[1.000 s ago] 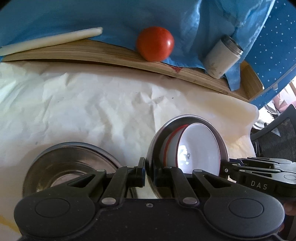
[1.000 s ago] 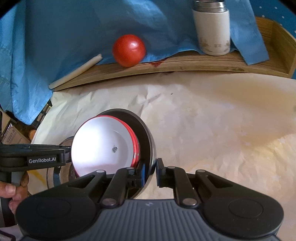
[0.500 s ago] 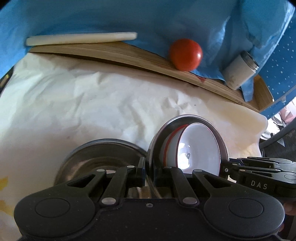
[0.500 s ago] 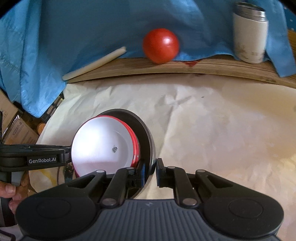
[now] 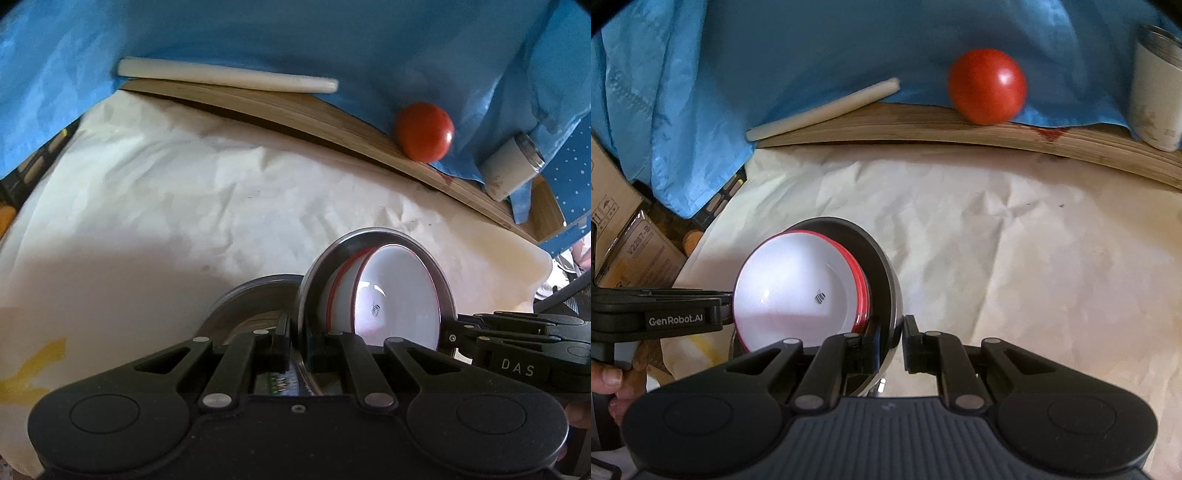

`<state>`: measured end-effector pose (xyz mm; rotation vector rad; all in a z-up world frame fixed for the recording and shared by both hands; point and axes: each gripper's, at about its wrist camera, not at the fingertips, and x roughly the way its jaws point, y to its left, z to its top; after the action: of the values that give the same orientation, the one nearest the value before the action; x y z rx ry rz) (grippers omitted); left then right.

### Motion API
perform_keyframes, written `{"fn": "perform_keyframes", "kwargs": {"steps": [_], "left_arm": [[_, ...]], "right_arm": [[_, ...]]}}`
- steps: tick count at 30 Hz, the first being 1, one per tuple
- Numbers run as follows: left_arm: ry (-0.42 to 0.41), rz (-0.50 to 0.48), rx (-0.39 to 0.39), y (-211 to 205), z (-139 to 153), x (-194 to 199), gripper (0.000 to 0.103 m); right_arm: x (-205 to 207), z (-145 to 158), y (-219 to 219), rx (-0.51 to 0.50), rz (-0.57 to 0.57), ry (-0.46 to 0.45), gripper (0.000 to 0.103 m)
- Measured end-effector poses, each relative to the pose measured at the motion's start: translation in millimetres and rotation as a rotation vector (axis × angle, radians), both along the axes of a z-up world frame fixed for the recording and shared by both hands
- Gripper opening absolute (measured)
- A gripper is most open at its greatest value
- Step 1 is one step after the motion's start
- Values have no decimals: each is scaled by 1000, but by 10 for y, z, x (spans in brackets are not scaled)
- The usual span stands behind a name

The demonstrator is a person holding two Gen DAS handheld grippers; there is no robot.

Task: Organize plates and bowls
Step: 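Lift the steel bowl with both grippers and carry it onto the plate stack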

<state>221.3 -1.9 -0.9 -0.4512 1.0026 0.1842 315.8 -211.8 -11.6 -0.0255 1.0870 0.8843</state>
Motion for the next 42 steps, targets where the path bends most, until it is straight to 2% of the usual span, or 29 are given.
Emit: {"fn": "perform_keyframes", "kwargs": {"steps": [16, 28, 42], "left_arm": [[34, 51, -38, 257, -112, -222, 7], [68, 45, -53, 325, -162, -308, 7], [90, 10, -51, 339, -185, -288, 8]], "right_arm": [[-92, -45, 326, -40, 71, 28, 13], [-130, -117, 404, -65, 95, 50, 13], [-169, -173, 400, -77, 73, 71, 13]]}}
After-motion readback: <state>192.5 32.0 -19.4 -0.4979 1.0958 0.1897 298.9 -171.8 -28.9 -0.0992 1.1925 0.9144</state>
